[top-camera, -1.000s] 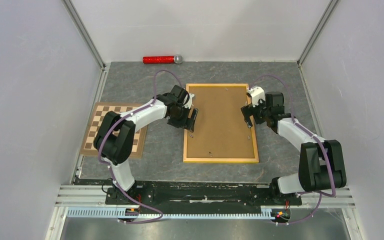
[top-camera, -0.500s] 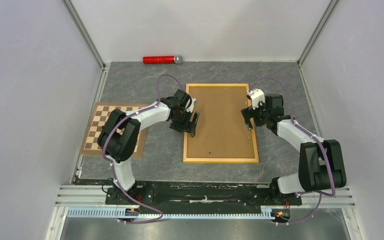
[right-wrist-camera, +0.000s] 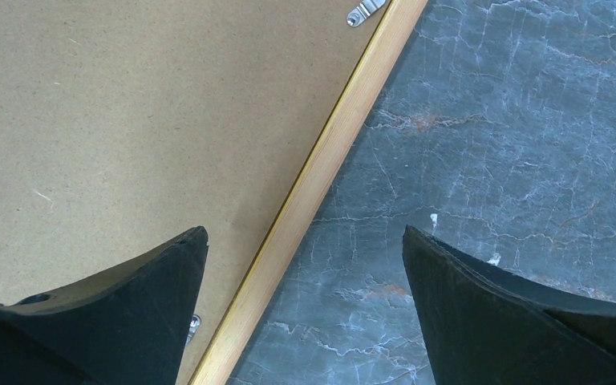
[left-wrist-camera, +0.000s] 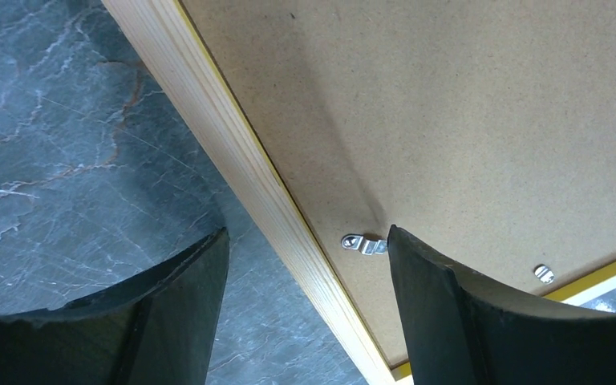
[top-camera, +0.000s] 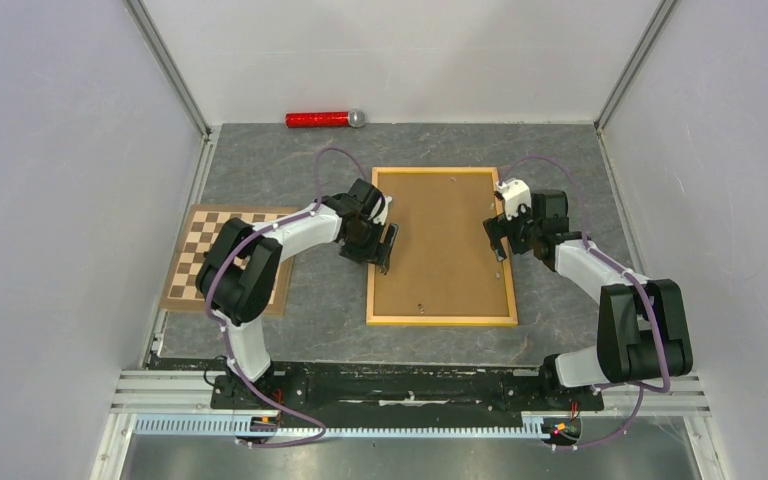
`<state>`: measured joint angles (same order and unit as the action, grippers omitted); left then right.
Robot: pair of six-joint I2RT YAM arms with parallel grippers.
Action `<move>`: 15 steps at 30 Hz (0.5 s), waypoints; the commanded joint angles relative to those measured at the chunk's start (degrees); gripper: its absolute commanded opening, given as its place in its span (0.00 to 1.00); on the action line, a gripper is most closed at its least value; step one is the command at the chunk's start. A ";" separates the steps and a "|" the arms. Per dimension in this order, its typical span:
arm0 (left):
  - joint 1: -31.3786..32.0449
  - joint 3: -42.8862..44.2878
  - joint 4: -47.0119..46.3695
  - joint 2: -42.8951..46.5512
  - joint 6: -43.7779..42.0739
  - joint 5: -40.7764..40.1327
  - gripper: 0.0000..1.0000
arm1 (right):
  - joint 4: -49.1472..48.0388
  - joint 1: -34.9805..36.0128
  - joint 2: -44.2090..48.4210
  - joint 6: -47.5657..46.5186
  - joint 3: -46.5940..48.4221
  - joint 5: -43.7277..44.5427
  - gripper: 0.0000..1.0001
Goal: Put the photo into the frame
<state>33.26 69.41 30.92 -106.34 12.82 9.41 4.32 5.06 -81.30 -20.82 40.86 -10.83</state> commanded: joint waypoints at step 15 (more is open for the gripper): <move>2.25 -1.50 -3.30 0.34 -0.86 -5.78 0.76 | -1.91 -1.43 0.62 -0.01 -0.52 -1.91 0.95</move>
<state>35.11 69.28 29.36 -106.56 12.75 4.82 4.32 4.25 -81.30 -20.82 40.60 -12.01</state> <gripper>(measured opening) 0.769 0.948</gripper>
